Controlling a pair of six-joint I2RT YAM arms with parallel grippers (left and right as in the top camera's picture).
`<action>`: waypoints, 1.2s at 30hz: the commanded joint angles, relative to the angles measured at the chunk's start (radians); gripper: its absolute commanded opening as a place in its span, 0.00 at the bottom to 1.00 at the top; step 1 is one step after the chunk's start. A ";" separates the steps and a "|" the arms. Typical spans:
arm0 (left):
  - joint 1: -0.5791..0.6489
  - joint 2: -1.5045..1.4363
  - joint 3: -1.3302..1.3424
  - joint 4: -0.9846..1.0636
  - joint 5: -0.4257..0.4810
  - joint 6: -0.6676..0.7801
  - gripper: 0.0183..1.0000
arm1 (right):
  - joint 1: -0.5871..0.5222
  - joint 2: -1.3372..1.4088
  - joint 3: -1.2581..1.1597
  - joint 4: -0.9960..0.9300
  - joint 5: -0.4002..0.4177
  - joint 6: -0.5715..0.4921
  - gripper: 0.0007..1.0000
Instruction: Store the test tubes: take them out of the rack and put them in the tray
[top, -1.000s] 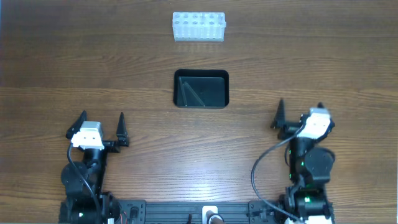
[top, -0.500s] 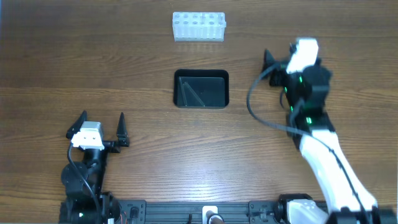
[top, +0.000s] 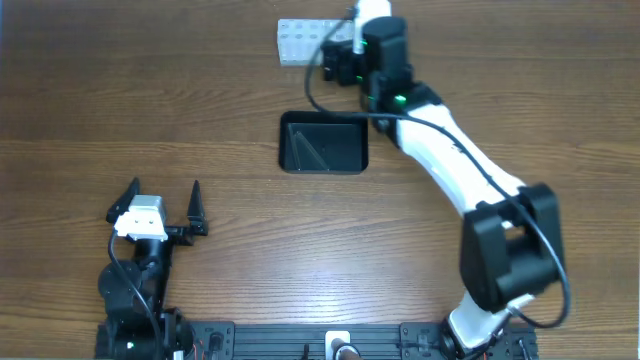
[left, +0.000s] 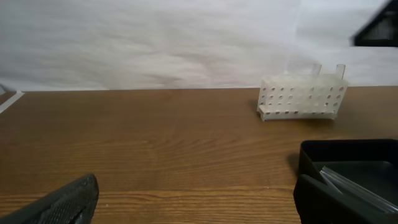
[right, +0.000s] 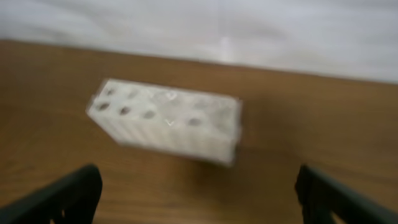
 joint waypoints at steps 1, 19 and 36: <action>0.007 -0.010 -0.006 0.001 0.013 0.014 1.00 | 0.062 0.093 0.147 -0.060 0.094 0.078 0.99; 0.007 -0.010 -0.006 0.001 0.012 0.014 1.00 | 0.103 0.295 0.338 -0.129 0.233 0.204 0.99; 0.007 -0.010 -0.006 0.001 0.012 0.014 1.00 | 0.087 0.353 0.338 -0.019 0.286 0.210 0.99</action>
